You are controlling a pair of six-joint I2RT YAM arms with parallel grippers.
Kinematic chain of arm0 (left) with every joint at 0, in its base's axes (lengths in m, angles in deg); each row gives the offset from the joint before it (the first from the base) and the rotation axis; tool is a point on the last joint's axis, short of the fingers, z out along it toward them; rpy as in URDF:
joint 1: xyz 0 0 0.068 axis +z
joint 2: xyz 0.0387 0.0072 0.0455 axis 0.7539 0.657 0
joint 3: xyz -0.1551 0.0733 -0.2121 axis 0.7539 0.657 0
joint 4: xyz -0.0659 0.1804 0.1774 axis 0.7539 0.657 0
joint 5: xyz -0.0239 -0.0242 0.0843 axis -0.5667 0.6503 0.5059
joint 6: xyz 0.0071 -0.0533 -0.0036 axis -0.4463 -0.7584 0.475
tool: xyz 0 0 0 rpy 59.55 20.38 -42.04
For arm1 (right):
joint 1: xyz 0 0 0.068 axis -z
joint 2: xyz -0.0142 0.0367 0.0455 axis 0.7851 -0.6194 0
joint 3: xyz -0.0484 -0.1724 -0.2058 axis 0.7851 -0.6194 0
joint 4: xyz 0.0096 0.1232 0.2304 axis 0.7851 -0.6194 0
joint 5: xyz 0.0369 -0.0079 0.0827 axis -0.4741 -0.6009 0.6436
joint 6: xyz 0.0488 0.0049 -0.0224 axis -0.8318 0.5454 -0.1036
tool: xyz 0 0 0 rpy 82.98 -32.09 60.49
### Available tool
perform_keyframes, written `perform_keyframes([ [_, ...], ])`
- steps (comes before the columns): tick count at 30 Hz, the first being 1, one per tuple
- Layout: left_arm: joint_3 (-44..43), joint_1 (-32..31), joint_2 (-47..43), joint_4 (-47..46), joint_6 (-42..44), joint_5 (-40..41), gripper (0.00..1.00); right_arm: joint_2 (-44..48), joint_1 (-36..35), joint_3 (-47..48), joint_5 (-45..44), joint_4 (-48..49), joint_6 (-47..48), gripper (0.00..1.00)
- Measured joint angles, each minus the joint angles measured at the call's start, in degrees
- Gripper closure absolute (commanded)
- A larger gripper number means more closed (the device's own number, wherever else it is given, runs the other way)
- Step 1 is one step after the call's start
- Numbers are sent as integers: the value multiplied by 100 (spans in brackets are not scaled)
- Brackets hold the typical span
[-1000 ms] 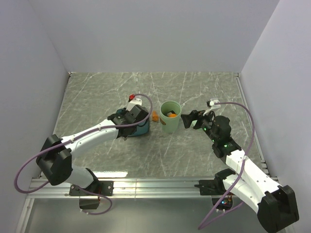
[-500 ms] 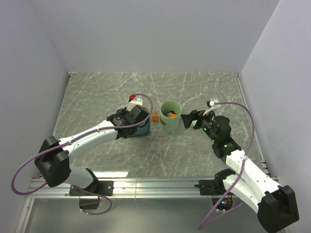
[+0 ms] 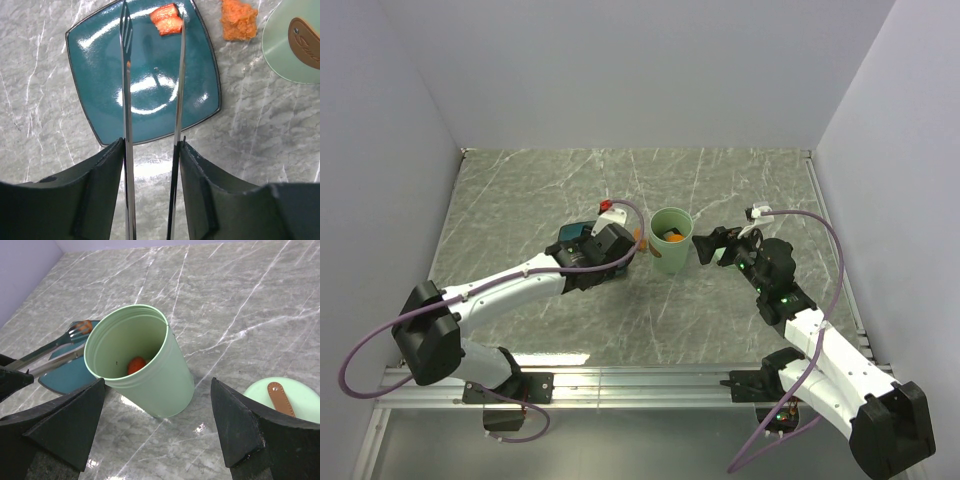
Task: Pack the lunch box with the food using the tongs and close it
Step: Pick up the food using the clamp
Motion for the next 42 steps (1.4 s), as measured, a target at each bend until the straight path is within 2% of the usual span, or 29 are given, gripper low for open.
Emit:
perform_keyframes([
  [14,0,-59,291,0,9,-140,47,0,0,0,-2,0,0,8],
  [21,-22,-74,391,-7,70,-188,62,0,0,0,-2,0,0,8],
  [26,-22,-74,402,-2,85,-170,68,0,0,0,-2,0,0,8],
  [42,-22,-85,-76,-17,81,92,70,0,0,0,-2,0,0,8],
])
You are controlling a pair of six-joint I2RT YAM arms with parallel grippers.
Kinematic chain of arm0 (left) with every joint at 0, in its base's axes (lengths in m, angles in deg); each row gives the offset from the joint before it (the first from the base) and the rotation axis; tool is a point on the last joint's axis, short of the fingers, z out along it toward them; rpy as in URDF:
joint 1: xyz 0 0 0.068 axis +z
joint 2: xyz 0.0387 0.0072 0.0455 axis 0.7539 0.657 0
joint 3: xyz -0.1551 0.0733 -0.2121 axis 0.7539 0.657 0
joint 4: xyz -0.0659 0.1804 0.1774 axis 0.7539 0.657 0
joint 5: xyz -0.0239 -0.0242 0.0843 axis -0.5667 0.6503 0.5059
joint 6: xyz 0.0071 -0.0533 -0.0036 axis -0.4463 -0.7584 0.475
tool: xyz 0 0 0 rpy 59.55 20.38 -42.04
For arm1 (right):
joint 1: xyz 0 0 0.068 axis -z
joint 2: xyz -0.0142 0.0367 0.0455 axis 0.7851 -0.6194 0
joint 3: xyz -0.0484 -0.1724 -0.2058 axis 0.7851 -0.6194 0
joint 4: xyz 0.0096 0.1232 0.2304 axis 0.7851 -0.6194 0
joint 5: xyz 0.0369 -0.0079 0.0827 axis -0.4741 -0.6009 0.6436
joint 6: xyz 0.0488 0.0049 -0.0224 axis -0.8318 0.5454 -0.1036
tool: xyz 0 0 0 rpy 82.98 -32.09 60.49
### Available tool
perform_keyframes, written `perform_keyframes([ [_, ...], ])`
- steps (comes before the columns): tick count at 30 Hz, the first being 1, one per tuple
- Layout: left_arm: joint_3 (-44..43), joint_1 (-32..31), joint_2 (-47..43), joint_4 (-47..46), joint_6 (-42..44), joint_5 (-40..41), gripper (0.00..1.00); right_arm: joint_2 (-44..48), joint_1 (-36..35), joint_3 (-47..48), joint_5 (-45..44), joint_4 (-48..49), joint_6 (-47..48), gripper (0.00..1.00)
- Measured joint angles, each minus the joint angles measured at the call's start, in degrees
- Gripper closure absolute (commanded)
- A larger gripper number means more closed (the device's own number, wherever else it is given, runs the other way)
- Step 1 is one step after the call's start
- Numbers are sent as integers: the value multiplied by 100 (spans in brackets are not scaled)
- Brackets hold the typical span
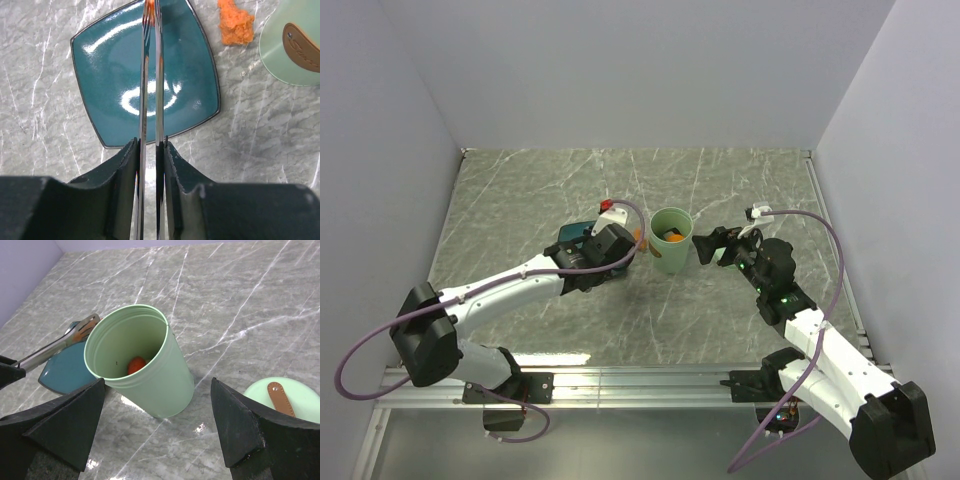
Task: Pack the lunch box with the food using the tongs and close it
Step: Pick up the food using the clamp, then place the food into the lunch box
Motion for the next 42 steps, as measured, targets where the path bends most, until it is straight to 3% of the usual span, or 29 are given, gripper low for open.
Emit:
perform_keyframes([
  [20,-190,-319,-560,46,52,168,73,-4,0,0,-20,-7,0,8],
  [33,-761,-1421,-1027,-17,389,522,73,-4,0,0,-52,-26,0,8],
  [42,-793,-1757,-1025,-162,608,573,71,-4,0,0,-98,-39,-2,8],
])
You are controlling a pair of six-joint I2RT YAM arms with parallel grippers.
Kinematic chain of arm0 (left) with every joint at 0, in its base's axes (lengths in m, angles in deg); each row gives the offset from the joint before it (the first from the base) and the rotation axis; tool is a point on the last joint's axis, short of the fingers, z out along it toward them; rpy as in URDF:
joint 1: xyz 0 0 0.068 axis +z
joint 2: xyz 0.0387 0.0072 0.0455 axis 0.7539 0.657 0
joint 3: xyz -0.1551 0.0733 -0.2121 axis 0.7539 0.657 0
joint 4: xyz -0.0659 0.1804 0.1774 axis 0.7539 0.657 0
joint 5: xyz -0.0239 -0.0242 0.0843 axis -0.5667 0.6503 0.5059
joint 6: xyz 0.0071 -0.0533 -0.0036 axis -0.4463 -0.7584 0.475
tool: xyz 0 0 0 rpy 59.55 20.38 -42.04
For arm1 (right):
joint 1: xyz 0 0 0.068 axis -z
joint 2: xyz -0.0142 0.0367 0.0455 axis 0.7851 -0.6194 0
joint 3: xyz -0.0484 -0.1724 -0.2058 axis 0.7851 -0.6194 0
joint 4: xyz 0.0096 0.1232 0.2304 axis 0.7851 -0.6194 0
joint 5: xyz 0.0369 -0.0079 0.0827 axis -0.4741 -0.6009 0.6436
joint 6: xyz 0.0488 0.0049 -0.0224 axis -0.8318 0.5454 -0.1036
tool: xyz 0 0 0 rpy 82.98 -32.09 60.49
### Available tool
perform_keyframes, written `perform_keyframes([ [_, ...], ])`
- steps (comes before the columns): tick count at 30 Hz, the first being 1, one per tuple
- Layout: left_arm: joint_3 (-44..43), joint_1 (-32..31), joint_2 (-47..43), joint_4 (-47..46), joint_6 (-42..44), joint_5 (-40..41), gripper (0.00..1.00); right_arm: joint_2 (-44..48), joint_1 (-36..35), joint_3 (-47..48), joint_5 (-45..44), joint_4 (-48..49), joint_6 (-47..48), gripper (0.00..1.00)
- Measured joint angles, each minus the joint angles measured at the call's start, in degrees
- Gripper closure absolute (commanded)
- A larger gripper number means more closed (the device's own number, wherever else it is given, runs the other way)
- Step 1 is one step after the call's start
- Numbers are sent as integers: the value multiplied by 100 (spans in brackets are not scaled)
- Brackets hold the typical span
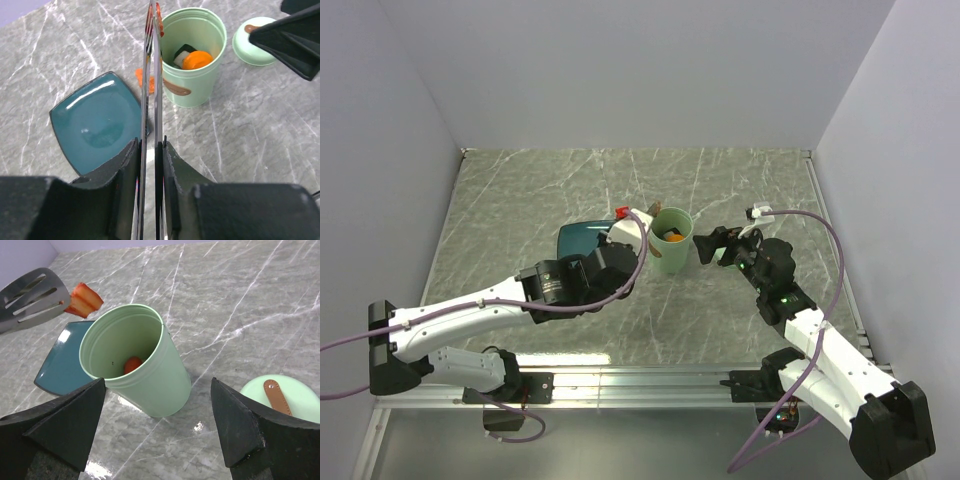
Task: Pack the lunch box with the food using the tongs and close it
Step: Place the food into the lunch box
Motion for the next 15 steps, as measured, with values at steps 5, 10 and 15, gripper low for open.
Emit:
perform_keyframes([
  [5,0,-74,2,-111,90,-129,65,0,0,0,-37,-2,2,8],
  [10,0,-111,2,-186,144,-199,53,2,0,0,-37,-2,0,8],
  [15,0,-118,2,-190,144,-186,55,2,0,0,-39,-2,0,8],
])
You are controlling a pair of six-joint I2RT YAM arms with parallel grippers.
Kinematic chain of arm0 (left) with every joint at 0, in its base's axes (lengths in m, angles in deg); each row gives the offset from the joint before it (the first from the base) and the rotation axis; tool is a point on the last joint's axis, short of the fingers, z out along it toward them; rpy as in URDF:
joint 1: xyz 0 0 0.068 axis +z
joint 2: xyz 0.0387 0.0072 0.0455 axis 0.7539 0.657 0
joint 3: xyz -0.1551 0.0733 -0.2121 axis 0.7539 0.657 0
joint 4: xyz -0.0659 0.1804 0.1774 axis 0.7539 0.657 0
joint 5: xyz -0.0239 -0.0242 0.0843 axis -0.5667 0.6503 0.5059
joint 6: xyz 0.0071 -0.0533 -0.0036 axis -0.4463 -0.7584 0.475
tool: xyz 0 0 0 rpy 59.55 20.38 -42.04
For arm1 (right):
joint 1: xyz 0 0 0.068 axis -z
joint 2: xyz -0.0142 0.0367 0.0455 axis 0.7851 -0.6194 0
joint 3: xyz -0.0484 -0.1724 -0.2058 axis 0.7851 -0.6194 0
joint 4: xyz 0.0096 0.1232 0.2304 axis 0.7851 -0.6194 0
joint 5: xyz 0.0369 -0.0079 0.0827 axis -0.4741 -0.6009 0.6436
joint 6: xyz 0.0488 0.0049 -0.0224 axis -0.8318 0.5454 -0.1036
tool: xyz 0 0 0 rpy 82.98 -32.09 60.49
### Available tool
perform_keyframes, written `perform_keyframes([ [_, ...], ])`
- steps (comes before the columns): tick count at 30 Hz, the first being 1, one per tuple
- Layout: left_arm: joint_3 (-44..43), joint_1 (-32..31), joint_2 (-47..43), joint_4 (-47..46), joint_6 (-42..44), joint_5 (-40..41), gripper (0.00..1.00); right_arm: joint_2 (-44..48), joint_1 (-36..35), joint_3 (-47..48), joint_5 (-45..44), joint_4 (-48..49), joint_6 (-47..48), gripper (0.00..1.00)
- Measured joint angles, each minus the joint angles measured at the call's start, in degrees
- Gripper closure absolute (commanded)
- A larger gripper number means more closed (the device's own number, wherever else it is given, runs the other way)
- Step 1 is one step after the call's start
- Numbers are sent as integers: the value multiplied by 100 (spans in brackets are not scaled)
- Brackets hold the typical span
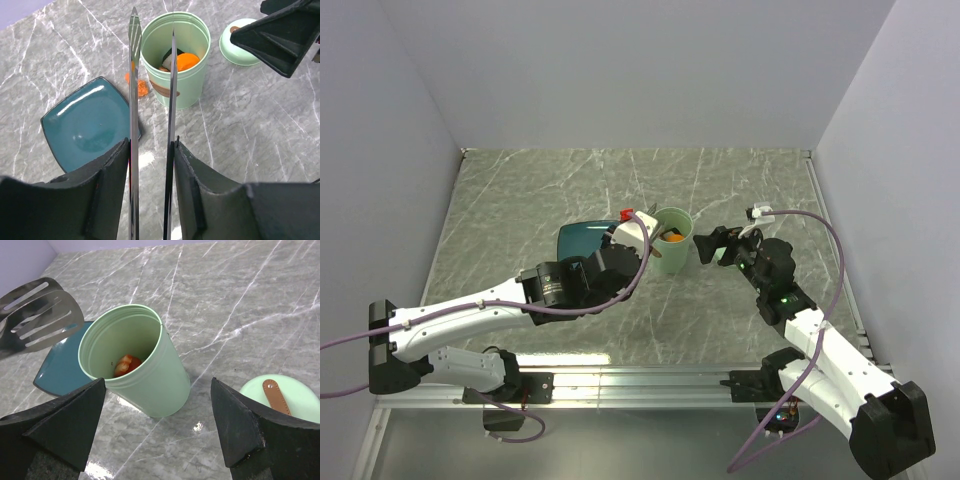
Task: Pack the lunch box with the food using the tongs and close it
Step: Place the food into the lunch box, then pick up the food using the clamp
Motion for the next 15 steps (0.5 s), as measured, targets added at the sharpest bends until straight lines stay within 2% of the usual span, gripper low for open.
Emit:
perform_keyframes([
  [4,0,-7,0,11,-61,225,56,0,0,0,-9,0,0,8],
  [7,48,-11,-24,61,-310,688,55,0,0,0,-13,0,0,8],
  [11,487,-7,-295,63,-560,1071,54,0,0,0,-13,0,0,8],
  [15,986,190,-533,-101,-603,1001,53,0,0,0,-13,0,0,8],
])
